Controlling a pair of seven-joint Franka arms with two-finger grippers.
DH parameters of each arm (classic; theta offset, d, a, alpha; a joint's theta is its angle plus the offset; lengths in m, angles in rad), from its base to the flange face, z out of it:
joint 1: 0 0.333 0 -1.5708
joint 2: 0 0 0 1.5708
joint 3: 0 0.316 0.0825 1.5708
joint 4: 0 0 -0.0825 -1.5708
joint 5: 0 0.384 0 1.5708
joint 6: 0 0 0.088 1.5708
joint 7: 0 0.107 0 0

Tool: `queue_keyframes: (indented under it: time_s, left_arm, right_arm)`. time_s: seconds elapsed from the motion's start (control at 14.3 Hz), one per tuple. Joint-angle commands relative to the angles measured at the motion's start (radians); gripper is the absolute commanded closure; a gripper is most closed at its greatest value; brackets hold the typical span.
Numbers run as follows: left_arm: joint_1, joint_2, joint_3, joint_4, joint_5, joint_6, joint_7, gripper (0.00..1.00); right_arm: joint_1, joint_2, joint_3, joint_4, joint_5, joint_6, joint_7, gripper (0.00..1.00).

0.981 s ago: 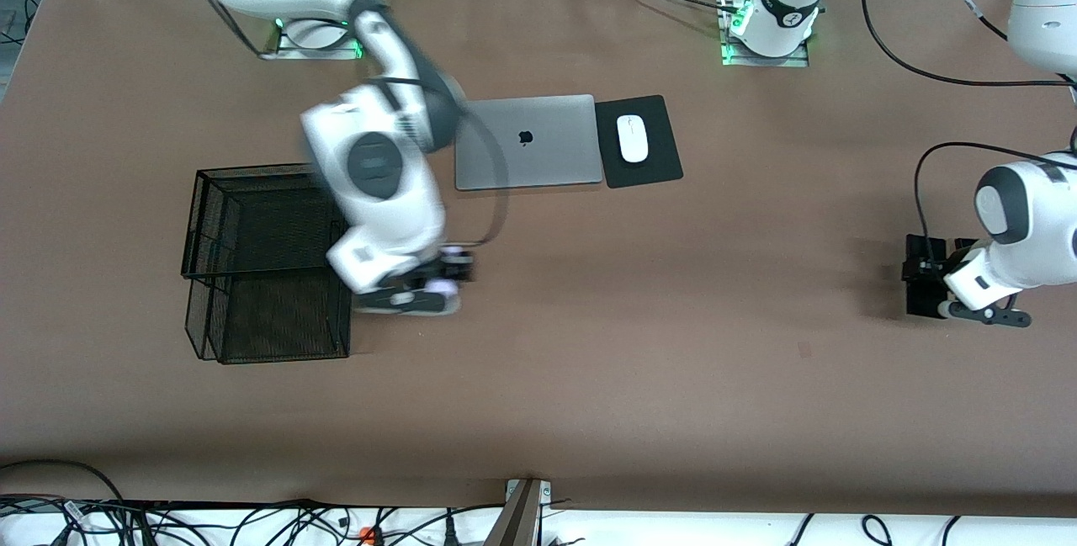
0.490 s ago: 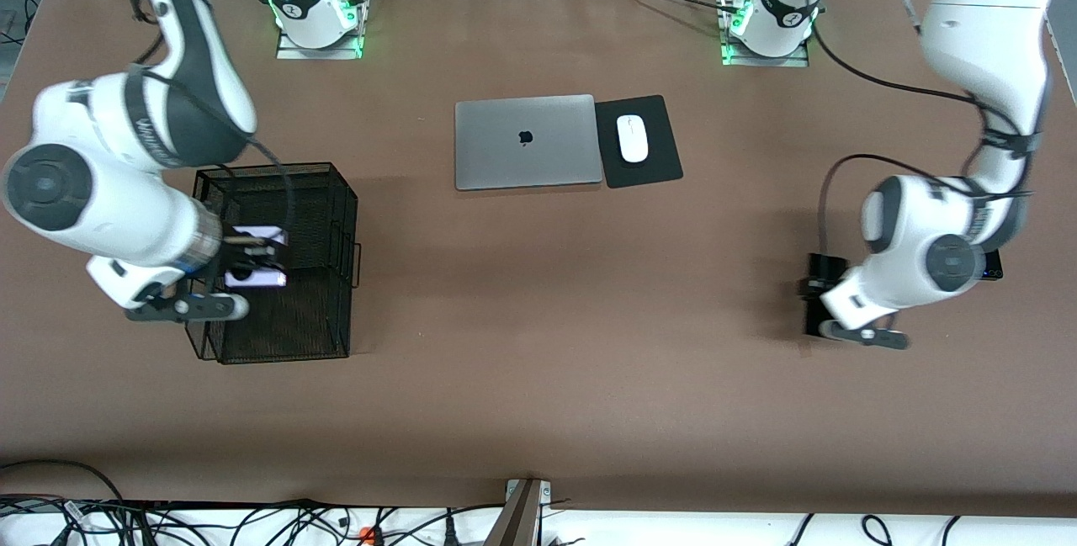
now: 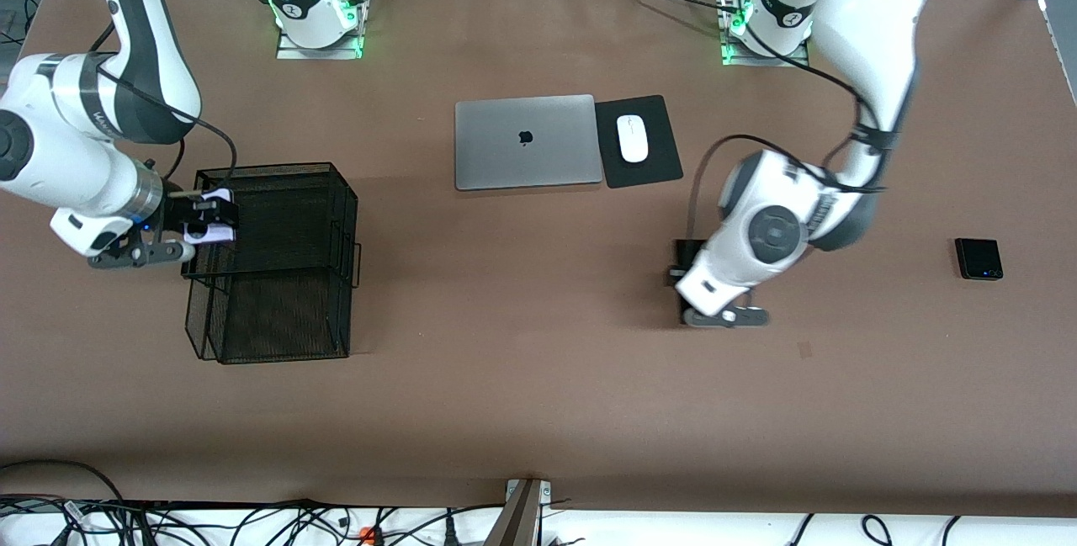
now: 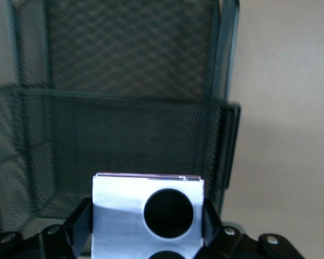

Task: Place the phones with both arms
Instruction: 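Drop the white phone in the basket while the left gripper moves the slab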

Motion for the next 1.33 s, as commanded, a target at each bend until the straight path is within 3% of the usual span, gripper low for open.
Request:
queue_keyframes:
  time_s: [0.0, 0.21, 0.35, 0.42, 0.49, 0.56, 0.7, 0.98, 1.05, 1.12, 1.26]
  left_arm:
    - [-0.106, 0.116, 0.016, 0.154, -0.032, -0.031, -0.133, 1.0]
    - [-0.204, 0.234, 0.016, 0.3, -0.032, -0.028, -0.197, 1.0]
    - [-0.24, 0.27, 0.016, 0.331, -0.03, -0.022, -0.21, 1.0]
    - [-0.258, 0.279, 0.016, 0.336, -0.03, -0.019, -0.21, 1.0]
    - [-0.273, 0.284, 0.016, 0.336, -0.03, -0.016, -0.211, 1.0]
    - [-0.278, 0.285, 0.016, 0.336, -0.03, -0.015, -0.211, 1.0]
    - [-0.293, 0.319, 0.017, 0.357, -0.03, 0.002, -0.258, 1.0]
    - [-0.295, 0.362, 0.019, 0.399, -0.03, 0.016, -0.299, 1.0]
    - [-0.294, 0.362, 0.023, 0.4, -0.029, 0.015, -0.294, 0.61]
    - [-0.294, 0.359, 0.028, 0.4, -0.021, 0.013, -0.291, 0.05]
    - [-0.294, 0.345, 0.029, 0.4, -0.016, 0.002, -0.296, 0.0]
  right_arm:
    - [-0.001, -0.048, -0.022, -0.12, 0.051, 0.092, -0.041, 0.86]
    - [-0.001, -0.036, -0.028, -0.157, 0.073, 0.148, -0.042, 0.86]
    - [-0.001, -0.021, -0.028, -0.155, 0.073, 0.18, -0.042, 0.85]
    - [-0.001, -0.008, -0.028, -0.154, 0.073, 0.21, -0.042, 0.77]
    - [-0.001, 0.002, -0.028, -0.153, 0.073, 0.223, -0.041, 0.58]
    - [-0.001, 0.005, -0.028, -0.152, 0.073, 0.225, -0.041, 0.28]
    - [-0.001, -0.001, -0.028, -0.15, 0.074, 0.217, -0.039, 0.01]
    - [0.0, -0.007, -0.025, -0.141, 0.074, 0.206, -0.023, 0.0]
    - [0.002, -0.011, -0.021, -0.123, 0.074, 0.186, -0.009, 0.0]
    - [0.003, -0.011, -0.006, -0.083, 0.074, 0.142, 0.022, 0.01]
    - [0.008, -0.001, 0.037, 0.045, 0.074, -0.014, 0.098, 0.0]
